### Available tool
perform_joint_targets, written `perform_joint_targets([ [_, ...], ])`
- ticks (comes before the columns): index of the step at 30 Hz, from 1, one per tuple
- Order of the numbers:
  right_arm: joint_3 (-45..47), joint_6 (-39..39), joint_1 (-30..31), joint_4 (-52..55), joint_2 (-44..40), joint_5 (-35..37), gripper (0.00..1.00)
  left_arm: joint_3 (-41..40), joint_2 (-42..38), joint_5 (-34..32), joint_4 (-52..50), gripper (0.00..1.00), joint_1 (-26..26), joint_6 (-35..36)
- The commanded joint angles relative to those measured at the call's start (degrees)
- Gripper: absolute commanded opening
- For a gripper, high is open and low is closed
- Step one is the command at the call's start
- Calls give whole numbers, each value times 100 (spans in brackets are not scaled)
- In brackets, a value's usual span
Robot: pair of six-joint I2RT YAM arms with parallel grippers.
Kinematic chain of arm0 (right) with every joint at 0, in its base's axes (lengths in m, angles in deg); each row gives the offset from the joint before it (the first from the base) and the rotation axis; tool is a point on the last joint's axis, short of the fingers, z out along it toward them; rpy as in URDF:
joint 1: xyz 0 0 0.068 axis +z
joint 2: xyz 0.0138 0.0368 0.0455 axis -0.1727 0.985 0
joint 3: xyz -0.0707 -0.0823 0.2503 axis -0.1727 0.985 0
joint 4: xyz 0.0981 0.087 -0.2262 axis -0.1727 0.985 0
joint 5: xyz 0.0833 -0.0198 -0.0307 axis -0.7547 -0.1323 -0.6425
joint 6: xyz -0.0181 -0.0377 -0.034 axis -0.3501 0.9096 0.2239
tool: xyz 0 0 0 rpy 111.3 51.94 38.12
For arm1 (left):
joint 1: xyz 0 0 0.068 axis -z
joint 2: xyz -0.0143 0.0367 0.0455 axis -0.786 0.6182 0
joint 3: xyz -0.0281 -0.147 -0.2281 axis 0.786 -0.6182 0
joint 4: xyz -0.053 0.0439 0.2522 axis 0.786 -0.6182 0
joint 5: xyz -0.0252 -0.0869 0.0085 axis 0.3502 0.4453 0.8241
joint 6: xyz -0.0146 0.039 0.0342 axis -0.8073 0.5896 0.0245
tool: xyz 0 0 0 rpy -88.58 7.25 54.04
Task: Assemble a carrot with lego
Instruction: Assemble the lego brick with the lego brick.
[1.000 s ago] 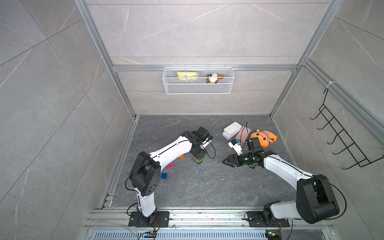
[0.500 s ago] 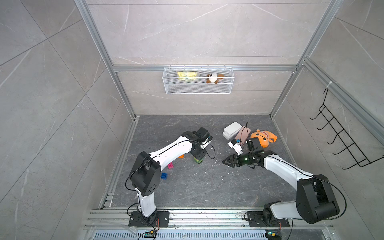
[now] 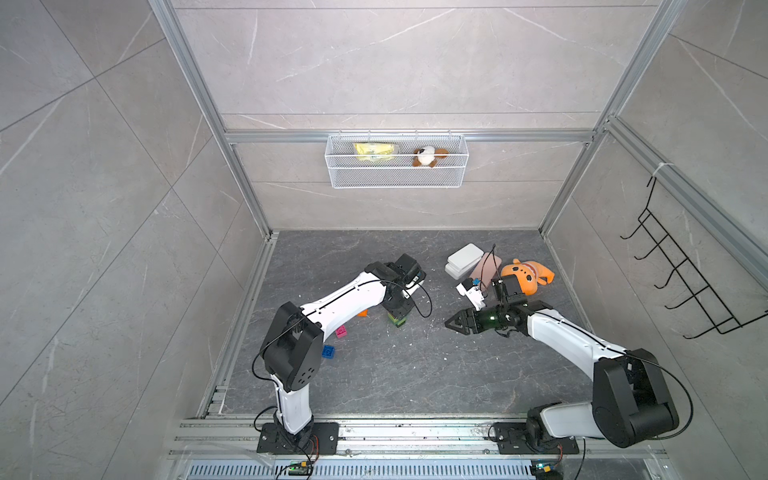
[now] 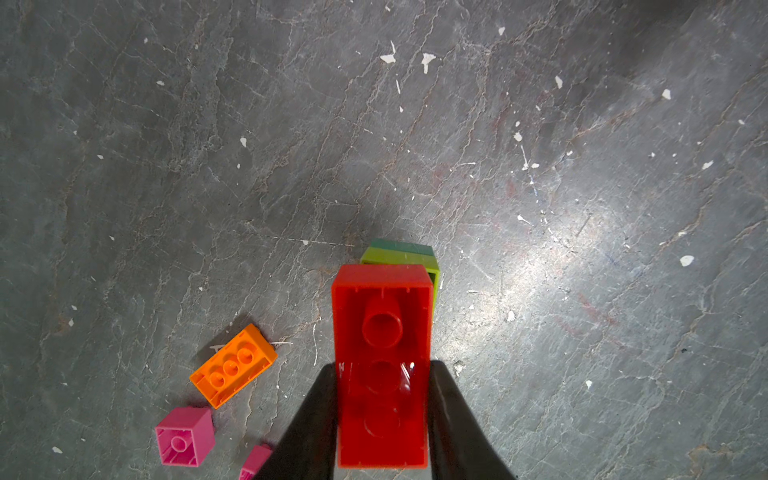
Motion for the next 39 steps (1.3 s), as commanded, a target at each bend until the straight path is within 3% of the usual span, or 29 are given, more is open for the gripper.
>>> perform_joint_targets([
  [1, -94, -9, -8, 128, -27, -28, 64, 69, 3, 96, -65, 25, 14, -80],
  [11, -98, -14, -7, 128, -35, -46, 64, -42, -160, 554, -63, 23, -22, 340],
  [39, -122, -14, -6, 146, -36, -54, 64, -57, -199, 717, -126, 22, -90, 367],
])
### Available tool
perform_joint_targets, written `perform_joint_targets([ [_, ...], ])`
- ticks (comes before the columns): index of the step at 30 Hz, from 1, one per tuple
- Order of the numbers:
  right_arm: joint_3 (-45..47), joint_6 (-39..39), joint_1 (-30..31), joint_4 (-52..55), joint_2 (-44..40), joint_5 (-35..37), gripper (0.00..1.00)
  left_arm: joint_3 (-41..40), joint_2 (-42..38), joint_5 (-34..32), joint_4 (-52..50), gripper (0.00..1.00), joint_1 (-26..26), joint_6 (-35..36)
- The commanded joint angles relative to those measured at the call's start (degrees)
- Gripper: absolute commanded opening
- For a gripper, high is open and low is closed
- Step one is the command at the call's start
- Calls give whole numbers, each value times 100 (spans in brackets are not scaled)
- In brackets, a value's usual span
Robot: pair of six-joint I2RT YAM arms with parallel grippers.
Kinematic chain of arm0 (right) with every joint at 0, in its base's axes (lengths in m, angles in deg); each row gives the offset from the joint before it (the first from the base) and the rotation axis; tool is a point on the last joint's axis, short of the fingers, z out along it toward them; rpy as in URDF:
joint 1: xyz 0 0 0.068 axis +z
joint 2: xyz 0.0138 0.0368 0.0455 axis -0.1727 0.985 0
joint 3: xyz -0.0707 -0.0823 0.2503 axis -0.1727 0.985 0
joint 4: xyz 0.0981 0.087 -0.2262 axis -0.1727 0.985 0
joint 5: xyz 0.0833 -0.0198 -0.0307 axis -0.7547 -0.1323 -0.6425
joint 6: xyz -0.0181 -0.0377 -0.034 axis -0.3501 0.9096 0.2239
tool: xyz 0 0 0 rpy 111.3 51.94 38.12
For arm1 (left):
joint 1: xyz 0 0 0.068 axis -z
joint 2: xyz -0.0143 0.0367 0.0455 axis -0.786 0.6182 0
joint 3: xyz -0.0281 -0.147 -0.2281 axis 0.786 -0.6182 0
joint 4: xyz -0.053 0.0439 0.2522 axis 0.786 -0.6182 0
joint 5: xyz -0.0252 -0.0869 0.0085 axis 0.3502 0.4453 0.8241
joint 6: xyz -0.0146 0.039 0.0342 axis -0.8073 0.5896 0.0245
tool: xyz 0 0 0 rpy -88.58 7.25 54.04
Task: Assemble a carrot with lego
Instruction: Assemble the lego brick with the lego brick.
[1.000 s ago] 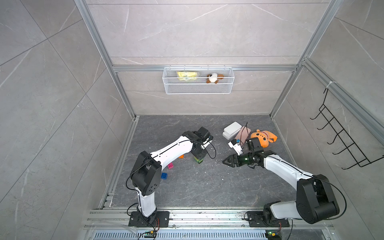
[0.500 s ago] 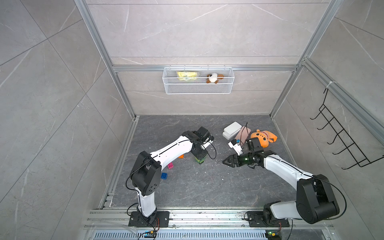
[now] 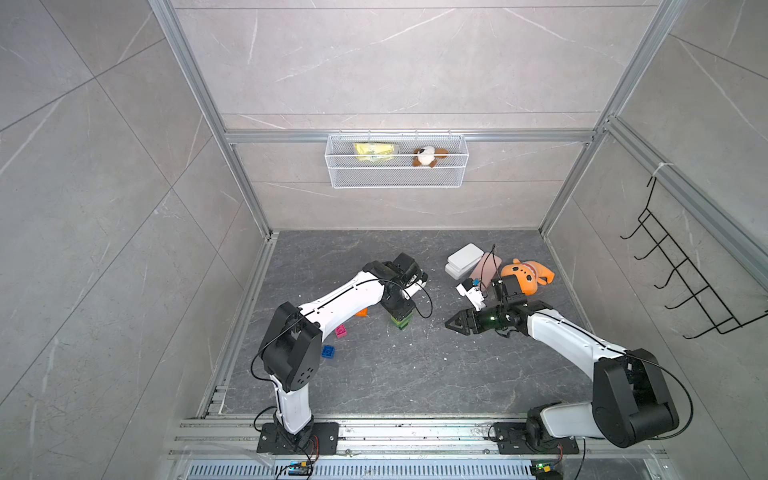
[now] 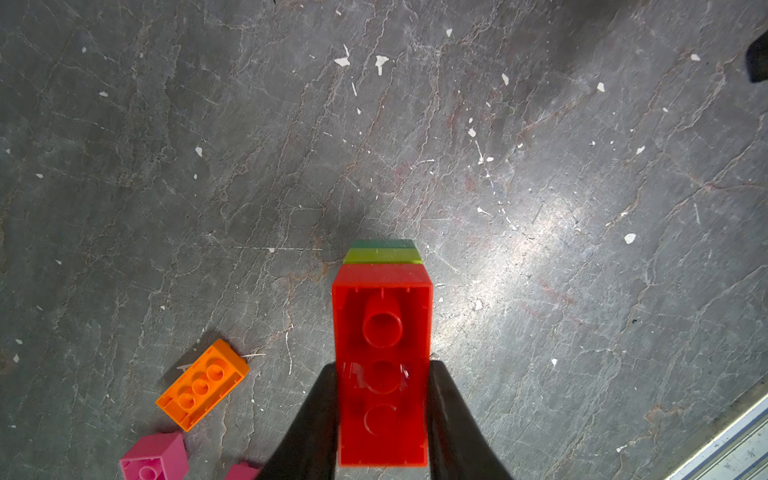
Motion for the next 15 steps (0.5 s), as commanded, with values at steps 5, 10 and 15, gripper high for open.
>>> perform_joint_targets([
  [5, -113, -19, -6, 112, -27, -44, 64, -199, -71, -36, 16, 22, -14, -25],
  [10, -112, -10, -5, 119, -36, -39, 64, -336, 51, -72, -1, 22, -14, -79],
  [15, -114, -21, -5, 119, -36, -26, 64, -319, 268, -111, -257, 20, -6, -64],
])
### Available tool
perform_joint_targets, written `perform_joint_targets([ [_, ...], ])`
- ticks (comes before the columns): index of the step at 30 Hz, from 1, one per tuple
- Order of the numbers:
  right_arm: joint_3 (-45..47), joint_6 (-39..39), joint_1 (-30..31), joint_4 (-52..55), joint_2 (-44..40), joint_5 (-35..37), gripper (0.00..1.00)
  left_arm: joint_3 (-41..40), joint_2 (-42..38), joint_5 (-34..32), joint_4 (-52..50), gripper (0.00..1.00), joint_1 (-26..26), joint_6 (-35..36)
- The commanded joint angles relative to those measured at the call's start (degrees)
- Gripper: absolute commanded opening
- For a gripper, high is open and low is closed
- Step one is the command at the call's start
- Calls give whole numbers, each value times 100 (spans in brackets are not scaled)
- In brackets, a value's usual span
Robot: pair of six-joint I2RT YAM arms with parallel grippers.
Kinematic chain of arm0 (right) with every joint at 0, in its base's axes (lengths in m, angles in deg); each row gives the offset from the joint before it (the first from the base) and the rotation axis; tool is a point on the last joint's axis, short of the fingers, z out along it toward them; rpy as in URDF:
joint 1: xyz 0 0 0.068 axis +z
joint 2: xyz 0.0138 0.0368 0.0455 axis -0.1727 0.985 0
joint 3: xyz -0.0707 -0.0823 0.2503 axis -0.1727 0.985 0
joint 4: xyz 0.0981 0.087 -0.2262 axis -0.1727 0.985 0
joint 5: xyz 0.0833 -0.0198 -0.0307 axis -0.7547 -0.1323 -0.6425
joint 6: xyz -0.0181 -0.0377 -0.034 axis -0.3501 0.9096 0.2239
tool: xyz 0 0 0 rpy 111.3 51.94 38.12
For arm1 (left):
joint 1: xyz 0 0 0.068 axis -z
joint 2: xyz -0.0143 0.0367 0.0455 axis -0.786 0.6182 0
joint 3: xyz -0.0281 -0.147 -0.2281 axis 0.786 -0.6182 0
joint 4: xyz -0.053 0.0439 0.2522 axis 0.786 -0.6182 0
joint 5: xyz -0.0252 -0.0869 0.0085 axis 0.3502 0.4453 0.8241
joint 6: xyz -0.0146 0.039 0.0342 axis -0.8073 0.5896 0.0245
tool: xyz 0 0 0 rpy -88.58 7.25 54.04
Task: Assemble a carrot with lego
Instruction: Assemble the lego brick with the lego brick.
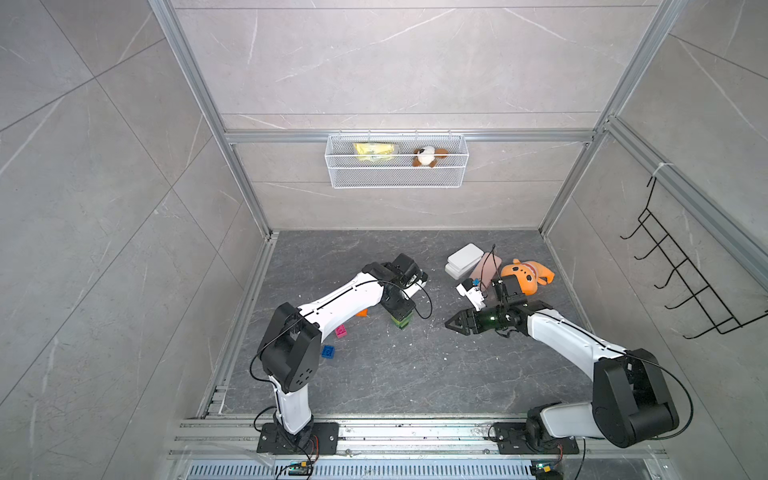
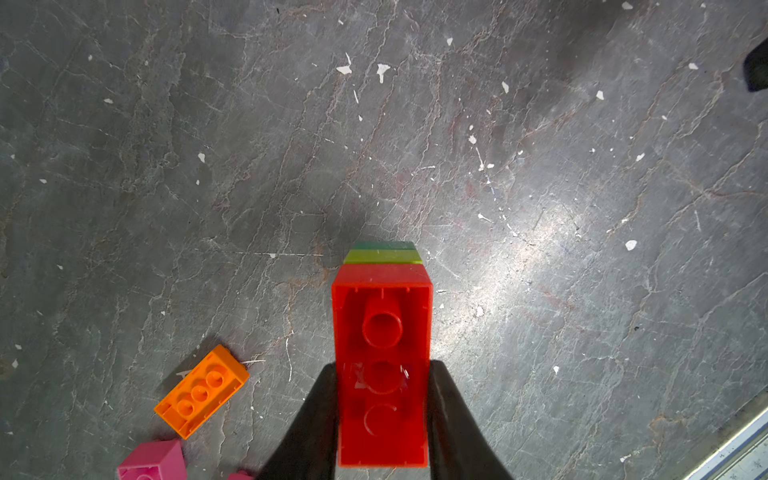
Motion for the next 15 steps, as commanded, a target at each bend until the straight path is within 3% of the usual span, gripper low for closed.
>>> perform_joint_targets([
  [1, -117, -14, -7, 119, -36, -26, 64, -159, 357, -102, -515, 20, -5, -38],
  [15, -118, -24, -10, 119, -7, -18, 64, 325, 759, -194, -1228, 16, 21, -273],
])
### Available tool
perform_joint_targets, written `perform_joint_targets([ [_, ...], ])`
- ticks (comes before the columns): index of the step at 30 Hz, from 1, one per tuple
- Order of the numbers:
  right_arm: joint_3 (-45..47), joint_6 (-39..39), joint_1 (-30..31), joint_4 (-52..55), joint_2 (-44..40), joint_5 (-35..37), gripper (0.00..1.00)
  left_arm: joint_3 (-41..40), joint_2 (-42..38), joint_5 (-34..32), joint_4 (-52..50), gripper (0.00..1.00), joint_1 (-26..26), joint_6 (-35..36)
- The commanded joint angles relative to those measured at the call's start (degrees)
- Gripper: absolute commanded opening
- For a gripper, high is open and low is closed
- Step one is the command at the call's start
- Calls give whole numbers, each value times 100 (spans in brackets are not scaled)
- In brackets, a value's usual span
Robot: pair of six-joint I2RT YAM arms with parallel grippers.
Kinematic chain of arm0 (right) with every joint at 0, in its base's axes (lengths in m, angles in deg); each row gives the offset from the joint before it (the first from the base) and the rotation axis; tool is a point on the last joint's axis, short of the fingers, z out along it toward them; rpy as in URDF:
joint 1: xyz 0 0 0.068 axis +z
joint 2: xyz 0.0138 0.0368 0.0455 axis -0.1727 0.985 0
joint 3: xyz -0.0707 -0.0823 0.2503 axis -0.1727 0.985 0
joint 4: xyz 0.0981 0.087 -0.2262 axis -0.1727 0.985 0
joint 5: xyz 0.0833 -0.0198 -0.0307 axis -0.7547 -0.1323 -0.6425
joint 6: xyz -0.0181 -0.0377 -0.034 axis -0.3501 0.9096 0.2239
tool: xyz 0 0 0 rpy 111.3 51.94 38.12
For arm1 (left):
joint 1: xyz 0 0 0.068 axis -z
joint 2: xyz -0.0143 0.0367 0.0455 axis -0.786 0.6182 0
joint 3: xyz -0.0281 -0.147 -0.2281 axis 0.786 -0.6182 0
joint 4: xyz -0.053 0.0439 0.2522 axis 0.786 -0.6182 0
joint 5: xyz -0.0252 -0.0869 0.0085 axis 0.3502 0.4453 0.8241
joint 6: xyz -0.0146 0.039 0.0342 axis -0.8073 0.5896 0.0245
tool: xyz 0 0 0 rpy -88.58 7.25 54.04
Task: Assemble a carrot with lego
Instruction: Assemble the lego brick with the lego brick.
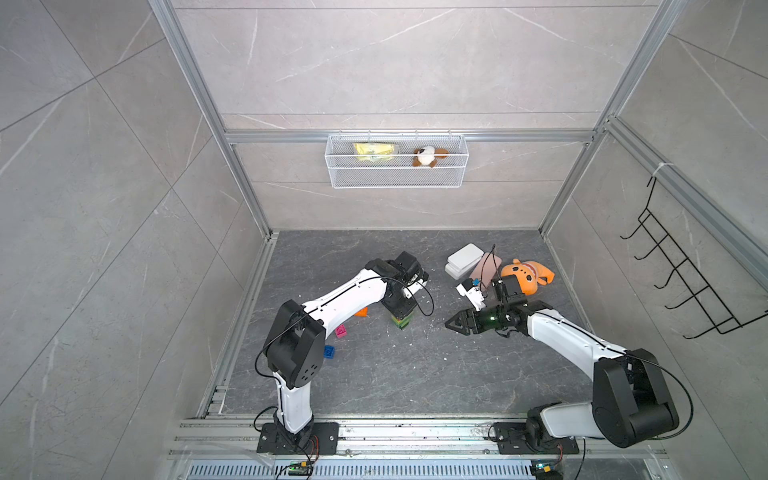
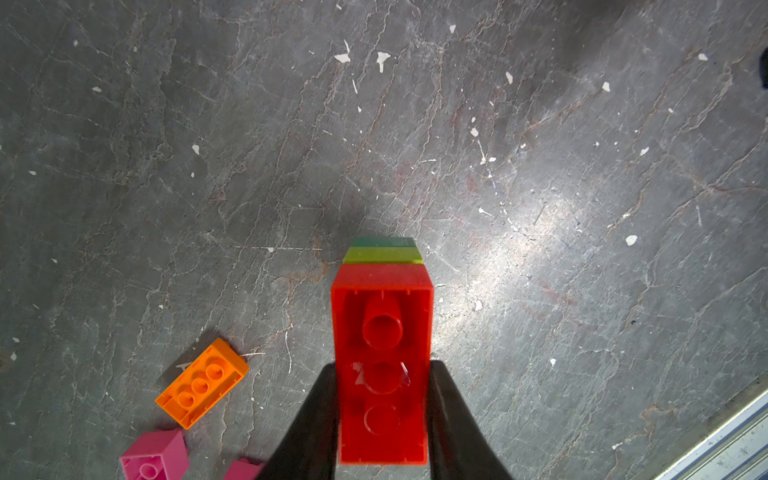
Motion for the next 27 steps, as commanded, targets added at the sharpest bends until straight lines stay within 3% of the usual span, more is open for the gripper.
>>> perform_joint_targets([
  [1, -119, -20, -5, 119, -9, -17, 64, -97, 494, -153, -769, 16, 23, -139],
  [15, -153, -26, -11, 124, 30, -17, 64, 640, 877, -829, -1413, 11, 199, -26],
  [23, -170, -22, -5, 128, 44, -17, 64, 1011, 1207, -691, -1564, 11, 206, 131],
  [27, -174, -22, -10, 136, 43, -22, 64, 810, 1235, -581, -1398, 11, 194, 162],
])
